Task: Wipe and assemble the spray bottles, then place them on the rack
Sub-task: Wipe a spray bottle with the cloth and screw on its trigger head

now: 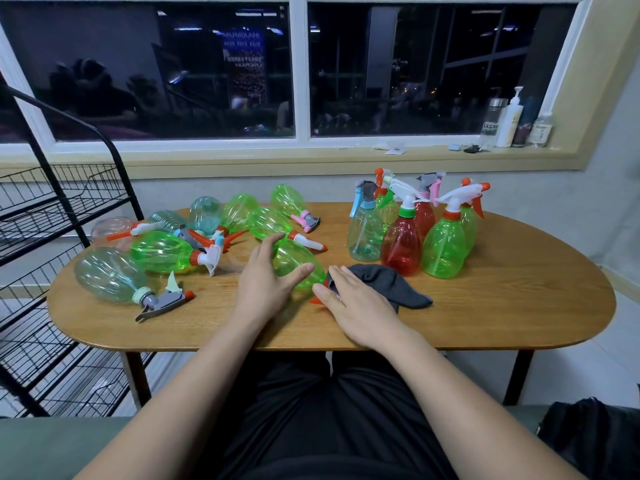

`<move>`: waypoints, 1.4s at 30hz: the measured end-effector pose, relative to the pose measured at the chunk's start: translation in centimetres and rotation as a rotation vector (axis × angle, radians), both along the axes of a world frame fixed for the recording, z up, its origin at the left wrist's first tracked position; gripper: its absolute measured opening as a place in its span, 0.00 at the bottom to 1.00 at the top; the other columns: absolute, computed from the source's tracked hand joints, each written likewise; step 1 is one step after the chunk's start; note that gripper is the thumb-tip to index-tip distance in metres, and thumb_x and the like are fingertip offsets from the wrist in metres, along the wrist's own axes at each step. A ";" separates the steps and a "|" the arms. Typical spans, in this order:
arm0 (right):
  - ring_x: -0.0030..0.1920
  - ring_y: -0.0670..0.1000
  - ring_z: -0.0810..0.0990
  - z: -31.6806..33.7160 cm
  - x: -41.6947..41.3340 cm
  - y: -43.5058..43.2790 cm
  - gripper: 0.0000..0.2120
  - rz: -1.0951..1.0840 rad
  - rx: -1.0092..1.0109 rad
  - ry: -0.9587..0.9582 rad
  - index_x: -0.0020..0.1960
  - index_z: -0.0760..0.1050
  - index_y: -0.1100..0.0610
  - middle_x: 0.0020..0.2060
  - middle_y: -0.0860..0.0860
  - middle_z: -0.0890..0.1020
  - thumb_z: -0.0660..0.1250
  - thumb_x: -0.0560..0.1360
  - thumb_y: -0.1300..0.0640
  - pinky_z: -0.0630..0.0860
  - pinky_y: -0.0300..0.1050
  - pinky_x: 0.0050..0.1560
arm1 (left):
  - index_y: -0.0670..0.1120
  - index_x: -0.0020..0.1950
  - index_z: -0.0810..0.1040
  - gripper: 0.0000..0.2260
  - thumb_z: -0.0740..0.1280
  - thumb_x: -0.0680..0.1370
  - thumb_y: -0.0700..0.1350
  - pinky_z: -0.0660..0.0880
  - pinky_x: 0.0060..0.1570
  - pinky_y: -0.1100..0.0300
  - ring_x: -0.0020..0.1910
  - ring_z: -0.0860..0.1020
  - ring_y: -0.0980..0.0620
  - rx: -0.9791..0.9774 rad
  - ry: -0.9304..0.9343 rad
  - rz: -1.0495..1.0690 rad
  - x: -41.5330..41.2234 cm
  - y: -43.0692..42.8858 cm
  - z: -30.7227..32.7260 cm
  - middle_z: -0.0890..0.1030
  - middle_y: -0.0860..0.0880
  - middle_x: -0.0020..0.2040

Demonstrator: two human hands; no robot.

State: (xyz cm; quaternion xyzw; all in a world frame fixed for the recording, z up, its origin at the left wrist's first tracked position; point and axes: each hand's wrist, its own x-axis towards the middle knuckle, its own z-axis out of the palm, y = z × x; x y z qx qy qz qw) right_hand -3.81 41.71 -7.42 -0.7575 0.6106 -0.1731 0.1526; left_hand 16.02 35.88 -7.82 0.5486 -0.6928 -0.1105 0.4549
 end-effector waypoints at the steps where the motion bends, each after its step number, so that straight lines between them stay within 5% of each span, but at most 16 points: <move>1: 0.85 0.42 0.45 -0.1 -0.1 0.0 0.42 0.004 -0.003 0.011 0.88 0.47 0.52 0.86 0.44 0.50 0.45 0.83 0.28 0.52 0.50 0.82 | 0.57 0.78 0.67 0.38 0.75 0.72 0.68 0.72 0.61 0.54 0.72 0.75 0.49 0.001 -0.001 0.002 0.0 0.0 0.0 0.75 0.50 0.75; 14: 0.85 0.43 0.49 -1.4 -3.8 0.6 0.41 -0.073 -0.038 0.147 0.87 0.53 0.50 0.86 0.44 0.53 0.41 0.82 0.26 0.48 0.47 0.85 | 0.55 0.79 0.66 0.40 0.77 0.72 0.66 0.71 0.68 0.53 0.75 0.72 0.51 0.015 0.041 -0.007 0.2 0.5 0.1 0.73 0.51 0.77; 25: 0.84 0.42 0.53 -1.7 -4.1 0.9 0.41 -0.072 -0.074 0.013 0.85 0.61 0.46 0.84 0.42 0.58 0.41 0.81 0.25 0.51 0.47 0.84 | 0.53 0.80 0.66 0.37 0.73 0.76 0.66 0.69 0.73 0.49 0.76 0.69 0.50 -0.038 -0.045 -0.028 0.4 0.2 0.5 0.70 0.51 0.75; 30: 0.84 0.42 0.53 -1.5 -4.0 1.1 0.37 -0.071 -0.076 0.021 0.85 0.61 0.47 0.84 0.43 0.59 0.43 0.83 0.28 0.51 0.47 0.84 | 0.60 0.72 0.74 0.23 0.71 0.78 0.59 0.62 0.77 0.38 0.82 0.59 0.50 -0.193 -0.417 -0.122 0.7 0.5 1.4 0.65 0.57 0.80; 34: 0.84 0.43 0.53 -1.4 -4.0 1.2 0.38 -0.072 -0.079 0.021 0.85 0.61 0.47 0.84 0.44 0.59 0.43 0.83 0.27 0.51 0.47 0.84 | 0.63 0.73 0.72 0.26 0.68 0.74 0.59 0.47 0.81 0.42 0.85 0.48 0.51 -0.161 -0.703 -0.228 0.8 0.8 1.9 0.62 0.59 0.82; 42: 0.84 0.43 0.56 -1.7 -4.0 1.0 0.35 -0.096 -0.109 0.027 0.84 0.65 0.49 0.84 0.44 0.62 0.48 0.84 0.30 0.52 0.45 0.83 | 0.60 0.73 0.76 0.31 0.79 0.71 0.53 0.62 0.76 0.39 0.75 0.66 0.43 -0.218 -0.838 -0.170 -0.3 0.4 2.2 0.73 0.51 0.72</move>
